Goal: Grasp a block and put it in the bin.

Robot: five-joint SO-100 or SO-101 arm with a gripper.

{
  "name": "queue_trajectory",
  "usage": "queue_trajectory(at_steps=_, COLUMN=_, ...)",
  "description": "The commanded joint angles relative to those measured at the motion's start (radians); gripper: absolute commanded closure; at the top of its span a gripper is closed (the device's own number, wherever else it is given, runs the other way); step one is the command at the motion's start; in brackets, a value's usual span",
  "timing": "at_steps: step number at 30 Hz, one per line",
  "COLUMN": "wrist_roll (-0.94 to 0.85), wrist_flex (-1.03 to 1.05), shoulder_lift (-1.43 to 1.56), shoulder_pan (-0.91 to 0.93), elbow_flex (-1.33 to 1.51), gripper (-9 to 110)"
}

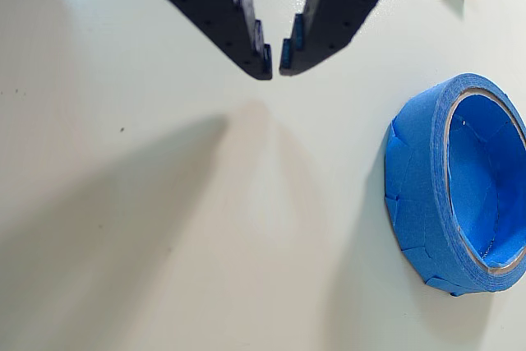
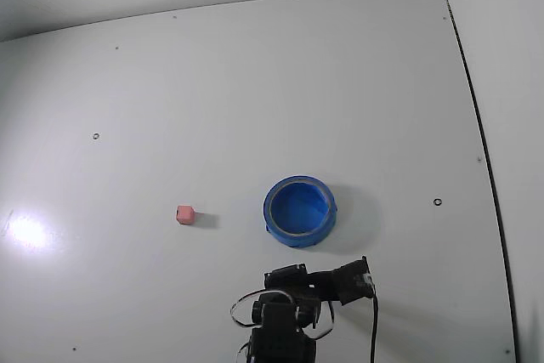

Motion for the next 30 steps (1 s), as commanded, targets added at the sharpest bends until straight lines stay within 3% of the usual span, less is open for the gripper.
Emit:
queue_trajectory(at_steps=1, wrist_roll=-0.009, wrist_flex=0.005, shoulder_lift=-0.009, shoulder_pan=-0.006, elbow_flex=-0.02, gripper=101)
queue_trajectory(at_steps=24, wrist_roll=-0.018, wrist_flex=-0.011, shoulder_lift=-0.008, shoulder_pan=-0.008, elbow_flex=-0.057, gripper=101)
queue_trajectory(at_steps=30, wrist_roll=-0.304, wrist_flex=-0.012, shoulder_lift=-0.015, shoulder_pan=-0.006, elbow_flex=-0.216, gripper=100)
